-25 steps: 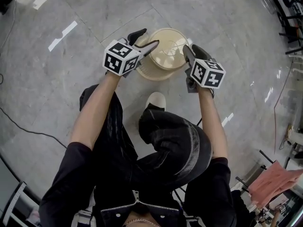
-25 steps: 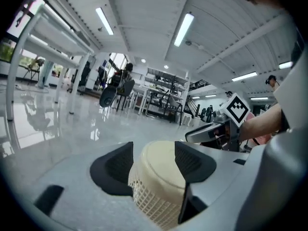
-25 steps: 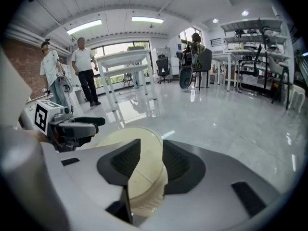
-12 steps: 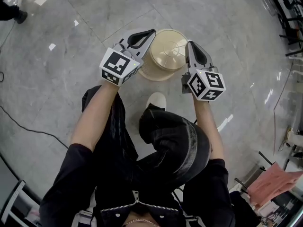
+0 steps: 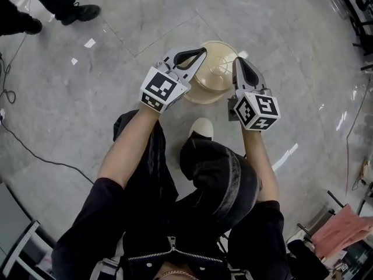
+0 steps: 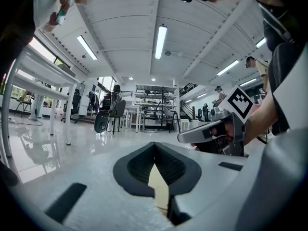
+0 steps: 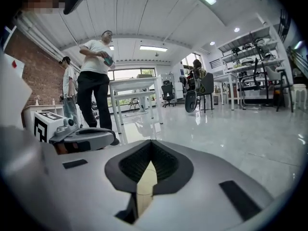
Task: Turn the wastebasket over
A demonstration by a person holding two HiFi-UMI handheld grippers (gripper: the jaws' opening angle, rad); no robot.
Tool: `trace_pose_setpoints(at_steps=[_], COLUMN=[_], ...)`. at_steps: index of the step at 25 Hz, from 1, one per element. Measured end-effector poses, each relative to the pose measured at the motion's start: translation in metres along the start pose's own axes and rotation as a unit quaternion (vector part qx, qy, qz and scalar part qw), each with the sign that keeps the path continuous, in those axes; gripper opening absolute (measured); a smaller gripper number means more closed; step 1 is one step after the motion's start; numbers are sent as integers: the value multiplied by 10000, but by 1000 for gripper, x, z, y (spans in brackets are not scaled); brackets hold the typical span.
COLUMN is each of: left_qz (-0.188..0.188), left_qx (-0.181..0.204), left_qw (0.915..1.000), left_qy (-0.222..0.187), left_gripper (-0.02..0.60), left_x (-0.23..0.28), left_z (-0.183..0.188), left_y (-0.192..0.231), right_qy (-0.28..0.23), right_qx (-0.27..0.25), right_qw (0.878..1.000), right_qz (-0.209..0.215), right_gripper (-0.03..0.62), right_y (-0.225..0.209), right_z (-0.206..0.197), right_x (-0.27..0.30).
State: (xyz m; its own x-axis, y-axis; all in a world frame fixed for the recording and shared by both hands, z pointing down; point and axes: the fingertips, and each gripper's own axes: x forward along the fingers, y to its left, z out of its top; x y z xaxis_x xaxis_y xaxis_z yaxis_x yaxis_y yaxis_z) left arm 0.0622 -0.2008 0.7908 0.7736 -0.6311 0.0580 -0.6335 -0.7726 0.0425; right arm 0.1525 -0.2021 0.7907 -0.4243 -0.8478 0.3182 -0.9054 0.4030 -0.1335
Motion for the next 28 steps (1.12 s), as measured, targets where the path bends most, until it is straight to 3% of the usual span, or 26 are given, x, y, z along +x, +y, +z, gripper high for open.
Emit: trace_pose_setpoints(at_steps=[6,14,21,28], left_qz=[-87,-397,-298,-160], left_qx=[38,550,314,94], left_qw=[9999,9977,9991,9997], left_qy=[-115,-30,-26,187], left_gripper=[4,5,5,5], left_x=[7,14,8,-2], left_z=[15,32,42,83], left_y=[-2,-12,-9,-12], right_qy=[43,27,22,26], right_qx=[-29,-76,-197,-14], right_qw=[10000,9997,9995,10000], right_qz=[-63,-222,-230,-22], right_gripper=[11,11,11,11], right_y=[-6,-13,-13,-8], right_z=[1,-3,10,63], right_x=[-4,-15,-24,-40])
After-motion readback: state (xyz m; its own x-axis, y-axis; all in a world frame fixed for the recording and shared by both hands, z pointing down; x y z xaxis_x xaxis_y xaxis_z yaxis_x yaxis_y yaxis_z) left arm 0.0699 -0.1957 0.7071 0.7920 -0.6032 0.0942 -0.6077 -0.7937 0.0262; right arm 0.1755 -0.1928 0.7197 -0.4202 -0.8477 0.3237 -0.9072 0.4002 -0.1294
